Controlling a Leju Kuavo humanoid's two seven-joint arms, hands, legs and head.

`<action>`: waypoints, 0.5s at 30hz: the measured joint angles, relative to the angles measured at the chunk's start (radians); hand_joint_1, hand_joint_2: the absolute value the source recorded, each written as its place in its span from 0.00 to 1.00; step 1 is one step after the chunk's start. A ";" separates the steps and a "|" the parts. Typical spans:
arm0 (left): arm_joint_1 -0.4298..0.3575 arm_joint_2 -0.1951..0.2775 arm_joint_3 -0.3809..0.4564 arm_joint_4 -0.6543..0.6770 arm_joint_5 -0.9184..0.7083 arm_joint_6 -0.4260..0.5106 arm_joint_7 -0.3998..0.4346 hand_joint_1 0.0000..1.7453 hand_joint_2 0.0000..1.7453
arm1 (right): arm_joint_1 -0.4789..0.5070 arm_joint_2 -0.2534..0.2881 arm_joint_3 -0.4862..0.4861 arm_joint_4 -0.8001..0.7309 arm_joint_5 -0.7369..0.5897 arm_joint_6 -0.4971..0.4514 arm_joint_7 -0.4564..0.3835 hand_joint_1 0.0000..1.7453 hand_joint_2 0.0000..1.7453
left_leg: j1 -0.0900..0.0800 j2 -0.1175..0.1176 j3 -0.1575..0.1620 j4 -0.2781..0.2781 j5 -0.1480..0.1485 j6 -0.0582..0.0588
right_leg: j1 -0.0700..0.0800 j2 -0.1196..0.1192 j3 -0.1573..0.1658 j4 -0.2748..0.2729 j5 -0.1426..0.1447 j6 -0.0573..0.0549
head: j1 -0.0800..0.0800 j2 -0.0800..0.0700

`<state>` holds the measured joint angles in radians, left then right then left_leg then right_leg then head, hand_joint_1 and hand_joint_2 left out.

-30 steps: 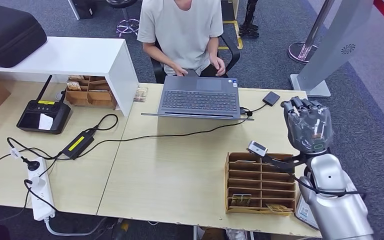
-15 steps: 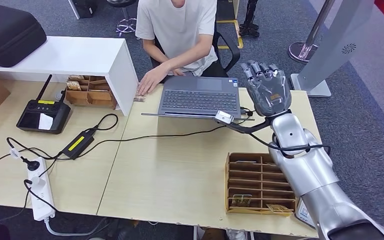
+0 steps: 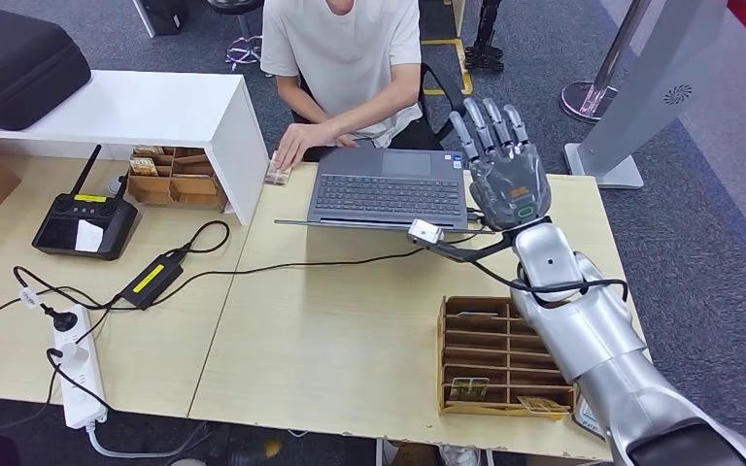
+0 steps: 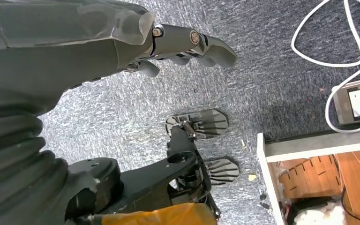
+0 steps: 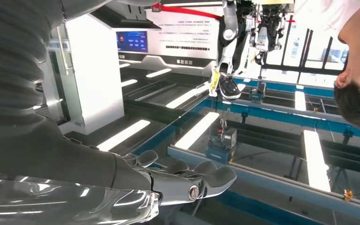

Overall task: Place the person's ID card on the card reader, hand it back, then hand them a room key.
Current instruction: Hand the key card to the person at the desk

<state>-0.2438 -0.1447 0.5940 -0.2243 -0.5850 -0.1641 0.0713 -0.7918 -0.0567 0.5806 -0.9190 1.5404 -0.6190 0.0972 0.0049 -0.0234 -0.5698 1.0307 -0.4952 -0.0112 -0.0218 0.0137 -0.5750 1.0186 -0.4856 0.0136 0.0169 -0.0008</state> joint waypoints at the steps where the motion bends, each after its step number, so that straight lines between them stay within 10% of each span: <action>1: 0.000 0.000 0.000 0.000 0.000 0.000 0.000 0.00 1.00 | 0.000 -0.002 0.000 0.003 -0.001 0.000 0.001 0.00 1.00 | 0.000 0.000 0.000 0.000 0.000 0.000 | 0.000 0.000 0.000 0.000 0.000 0.000 | 0.000 0.000; 15: 0.000 0.001 0.000 0.000 0.002 0.000 0.000 0.00 1.00 | -0.004 -0.010 0.000 0.027 -0.001 -0.001 0.004 0.00 1.00 | 0.000 0.000 0.000 0.000 0.000 0.000 | 0.000 0.000 0.000 0.000 0.000 0.000 | 0.000 0.000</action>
<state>-0.2435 -0.1437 0.5940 -0.2243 -0.5833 -0.1644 0.0713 -0.7956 -0.0671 0.5806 -0.8923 1.5393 -0.6203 0.1011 0.0049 -0.0233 -0.5698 1.0308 -0.4952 -0.0112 -0.0218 0.0138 -0.5750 1.0187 -0.4856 0.0136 0.0169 -0.0008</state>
